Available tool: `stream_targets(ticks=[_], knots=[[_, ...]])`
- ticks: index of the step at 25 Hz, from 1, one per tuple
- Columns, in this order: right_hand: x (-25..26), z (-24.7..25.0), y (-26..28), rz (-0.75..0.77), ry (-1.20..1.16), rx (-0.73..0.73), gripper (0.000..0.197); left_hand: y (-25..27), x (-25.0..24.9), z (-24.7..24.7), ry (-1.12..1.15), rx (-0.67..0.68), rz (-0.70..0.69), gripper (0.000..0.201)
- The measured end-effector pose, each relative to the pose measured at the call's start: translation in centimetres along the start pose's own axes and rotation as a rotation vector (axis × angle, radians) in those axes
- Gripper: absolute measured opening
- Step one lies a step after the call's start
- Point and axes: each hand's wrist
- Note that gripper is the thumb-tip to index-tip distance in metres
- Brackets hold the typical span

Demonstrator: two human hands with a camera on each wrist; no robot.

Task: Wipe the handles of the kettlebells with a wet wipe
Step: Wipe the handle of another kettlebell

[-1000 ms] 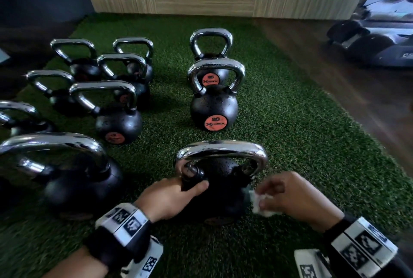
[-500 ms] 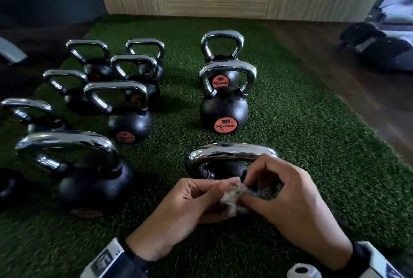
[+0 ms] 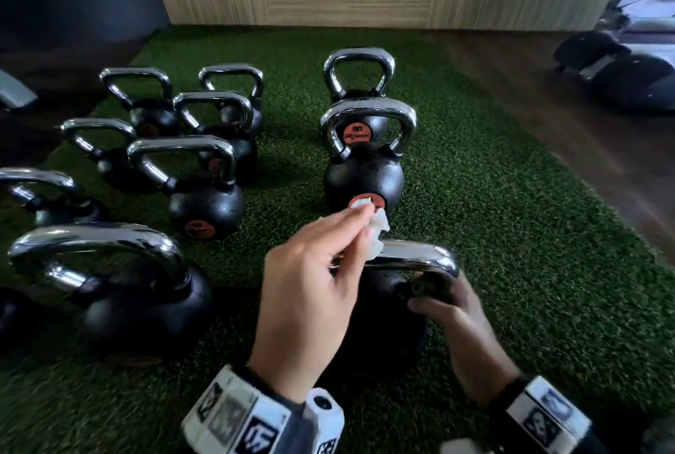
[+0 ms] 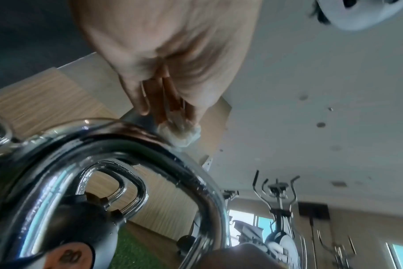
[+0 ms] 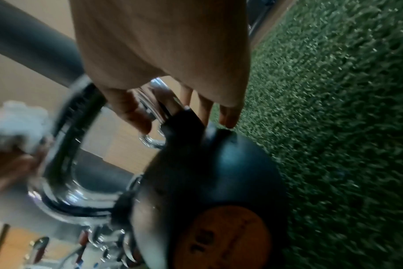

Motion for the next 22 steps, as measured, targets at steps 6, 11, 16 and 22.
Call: stream_targets(ticks=[6, 11, 16, 22], knots=[[-3.0, -0.3, -0.7, 0.042, 0.141, -0.024, 0.034, 1.5, 1.7, -0.4, -0.14, 0.056, 0.039, 0.025], [-3.0, -0.2, -0.5, 0.014, 0.145, 0.007, 0.04, 2.8, 3.0, 0.7, -0.166, 0.026, 0.067, 0.028], [-3.0, -0.2, -0.5, 0.03, 0.129, -0.001, 0.042, 4.6, 4.8, -0.4, 0.213, -0.132, 0.311, 0.028], [-3.0, 0.4, -0.8, 0.048, 0.153, 0.058, 0.054, 6.2, 6.2, -3.0, 0.472, -0.261, 0.404, 0.029]])
Point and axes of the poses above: each hand's wrist, its own y-axis away from the middle knuckle, its own z-axis out of the back of the hand, x = y × z, and after that the axes turned 15 degrees about x, right-handed
